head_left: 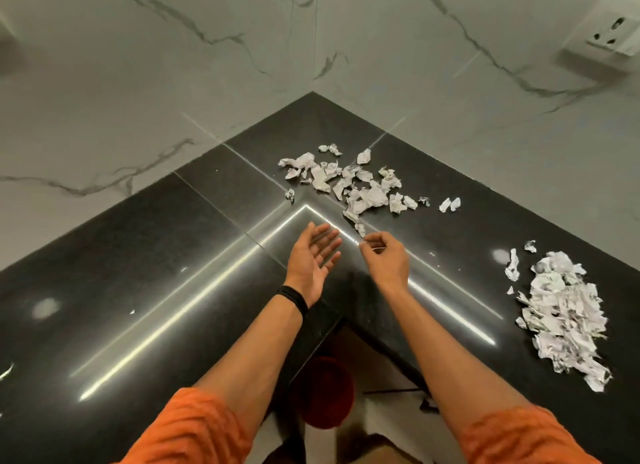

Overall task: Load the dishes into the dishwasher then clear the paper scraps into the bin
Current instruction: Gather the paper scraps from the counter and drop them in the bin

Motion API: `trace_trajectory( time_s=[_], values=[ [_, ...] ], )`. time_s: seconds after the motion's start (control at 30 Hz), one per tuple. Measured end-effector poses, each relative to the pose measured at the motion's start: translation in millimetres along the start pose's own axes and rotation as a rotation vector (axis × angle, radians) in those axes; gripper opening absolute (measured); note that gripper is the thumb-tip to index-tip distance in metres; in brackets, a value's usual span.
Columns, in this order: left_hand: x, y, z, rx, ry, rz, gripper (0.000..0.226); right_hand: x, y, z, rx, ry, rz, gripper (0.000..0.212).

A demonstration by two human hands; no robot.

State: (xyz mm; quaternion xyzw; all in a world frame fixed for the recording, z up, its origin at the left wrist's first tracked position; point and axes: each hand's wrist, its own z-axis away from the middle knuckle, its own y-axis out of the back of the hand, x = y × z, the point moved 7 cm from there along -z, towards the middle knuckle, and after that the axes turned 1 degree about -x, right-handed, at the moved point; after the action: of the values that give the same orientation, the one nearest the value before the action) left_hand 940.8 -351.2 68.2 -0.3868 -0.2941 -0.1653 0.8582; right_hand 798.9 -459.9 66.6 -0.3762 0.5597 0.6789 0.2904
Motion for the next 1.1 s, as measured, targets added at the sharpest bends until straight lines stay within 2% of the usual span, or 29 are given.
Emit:
trace_trajectory(
  time_s=[0.17,0.33,0.47,0.53,0.67,0.8,0.87,0.97,1.1],
  values=[
    [4.6,-3.3,-23.9,-0.022,0.035,0.003,0.042,7.4,-8.2,-38.1,0.034,-0.008,0.130,0.011],
    [8.6,-0.5,-43.0,0.010,0.028,0.035,0.043,-0.8,-18.4,-63.7,-0.032,0.107,0.299,0.021],
    [4.9,-2.0,-59.1,0.054,0.030,0.060,0.042,0.0,-20.6,-74.3,-0.085,0.130,0.419,0.007],
    [3.2,-4.8,-68.5,0.080,0.024,0.075,0.040,1.3,-17.5,-75.9,-0.099,0.097,0.369,0.003],
    [-3.5,-16.5,-83.9,0.124,0.020,0.089,0.036,-12.6,-18.4,-66.5,-0.135,0.137,0.080,0.009],
    [-11.3,-33.9,-96.8,0.100,0.087,0.250,0.039,-34.1,-37.7,-61.3,-0.334,0.191,-0.045,0.008],
    [-9.4,-33.9,-101.9,0.103,0.091,0.334,0.043,-35.9,-38.9,-70.8,-0.298,0.213,-0.051,0.004],
    [-0.8,-27.4,-106.5,0.123,0.087,0.382,0.044,-29.0,-29.9,-93.3,-0.153,0.207,-0.040,0.005],
    [12.6,-10.2,-114.8,0.162,0.075,0.356,0.044,-21.0,-32.7,-111.9,-0.154,0.213,0.235,0.017]
  ],
)
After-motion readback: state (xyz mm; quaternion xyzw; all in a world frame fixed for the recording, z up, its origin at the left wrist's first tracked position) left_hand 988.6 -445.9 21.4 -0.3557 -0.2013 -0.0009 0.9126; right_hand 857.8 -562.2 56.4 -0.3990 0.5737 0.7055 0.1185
